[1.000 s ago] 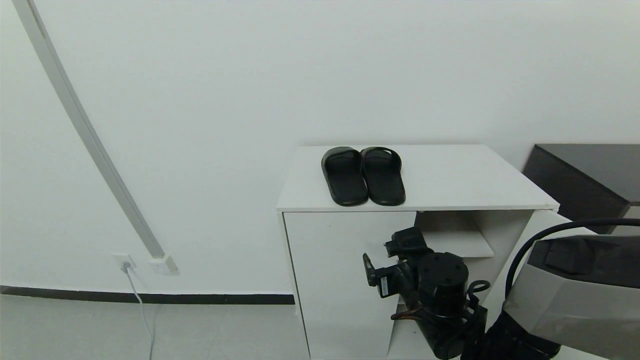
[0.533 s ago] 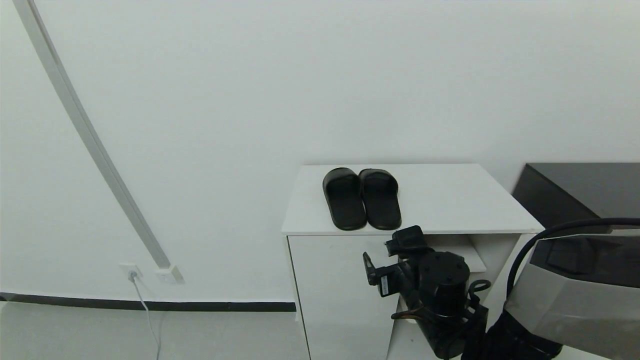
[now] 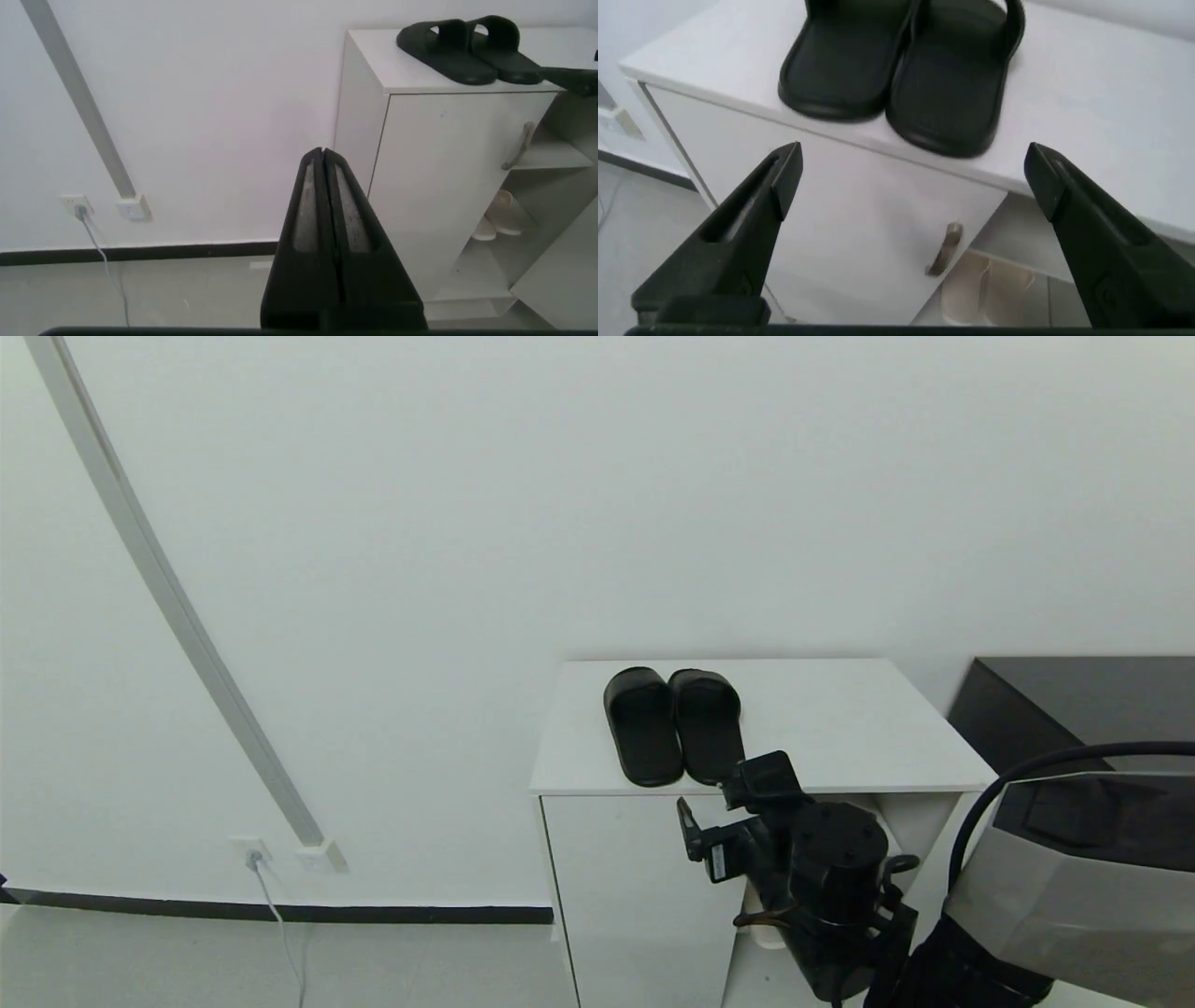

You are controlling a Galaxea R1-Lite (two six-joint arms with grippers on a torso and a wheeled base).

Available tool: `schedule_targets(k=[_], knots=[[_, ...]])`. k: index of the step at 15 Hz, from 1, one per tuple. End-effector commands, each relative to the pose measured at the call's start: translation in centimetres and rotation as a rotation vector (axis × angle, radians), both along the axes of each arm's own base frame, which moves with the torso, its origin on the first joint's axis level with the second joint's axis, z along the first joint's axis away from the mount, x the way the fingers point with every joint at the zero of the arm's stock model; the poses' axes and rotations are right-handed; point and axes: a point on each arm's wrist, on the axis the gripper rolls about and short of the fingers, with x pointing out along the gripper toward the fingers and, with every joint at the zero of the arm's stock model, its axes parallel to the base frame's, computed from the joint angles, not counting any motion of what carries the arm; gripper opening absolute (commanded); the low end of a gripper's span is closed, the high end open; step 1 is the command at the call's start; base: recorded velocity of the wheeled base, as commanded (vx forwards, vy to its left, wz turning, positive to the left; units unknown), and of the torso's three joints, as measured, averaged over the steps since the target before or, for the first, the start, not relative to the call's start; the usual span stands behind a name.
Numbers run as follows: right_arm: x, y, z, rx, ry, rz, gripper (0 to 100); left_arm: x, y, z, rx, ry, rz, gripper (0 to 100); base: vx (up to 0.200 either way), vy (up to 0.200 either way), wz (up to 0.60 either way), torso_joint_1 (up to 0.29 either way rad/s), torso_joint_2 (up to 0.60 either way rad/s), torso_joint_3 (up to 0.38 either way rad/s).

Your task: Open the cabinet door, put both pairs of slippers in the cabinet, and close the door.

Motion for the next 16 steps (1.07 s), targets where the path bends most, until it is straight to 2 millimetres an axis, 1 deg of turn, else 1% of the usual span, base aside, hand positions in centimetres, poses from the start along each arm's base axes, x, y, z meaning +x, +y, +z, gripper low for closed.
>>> schedule_targets(k=[1,3,4,5,7,10,12,13,16], knots=[[0.2,0.1,0.0,0.005,-0.027,0.025,100,0.0,0.0,0.0,0.0,0.001,0.0,0,0.0,0.0,0.0,0.0,0.0,0.0],[1.2,-0.1,0.8,-0.013,-0.06,0.009,100,0.0,0.0,0.0,0.0,0.001,0.0,0,0.0,0.0,0.0,0.0,0.0,0.0],[1.7,0.3,1.3,-0.01,-0.058,0.006,100,0.0,0.0,0.0,0.0,0.001,0.0,0,0.0,0.0,0.0,0.0,0.0,0.0],[2.5,1.1,2.3,0.013,-0.04,0.005,100,0.0,0.0,0.0,0.0,0.001,0.0,0,0.0,0.0,0.0,0.0,0.0,0.0],[3.1,1.9,4.5,0.04,0.055,0.005,100,0.0,0.0,0.0,0.0,0.001,0.0,0,0.0,0.0,0.0,0.0,0.0,0.0],[4.4,3.2,8.4,0.174,0.17,-0.019,100,0.0,0.0,0.0,0.0,0.001,0.0,0,0.0,0.0,0.0,0.0,0.0,0.0],[4.3,3.4,9.0,0.179,0.213,-0.026,100,0.0,0.0,0.0,0.0,0.001,0.0,0,0.0,0.0,0.0,0.0,0.0,0.0],[3.9,3.6,9.0,0.178,0.231,-0.02,100,0.0,0.0,0.0,0.004,0.001,0.0,0,0.0,0.0,0.0,0.0,0.0,0.0],[3.8,3.5,8.7,0.172,0.245,-0.023,100,0.0,0.0,0.0,0.003,0.001,0.0,0,0.0,0.0,0.0,0.0,0.0,0.0]])
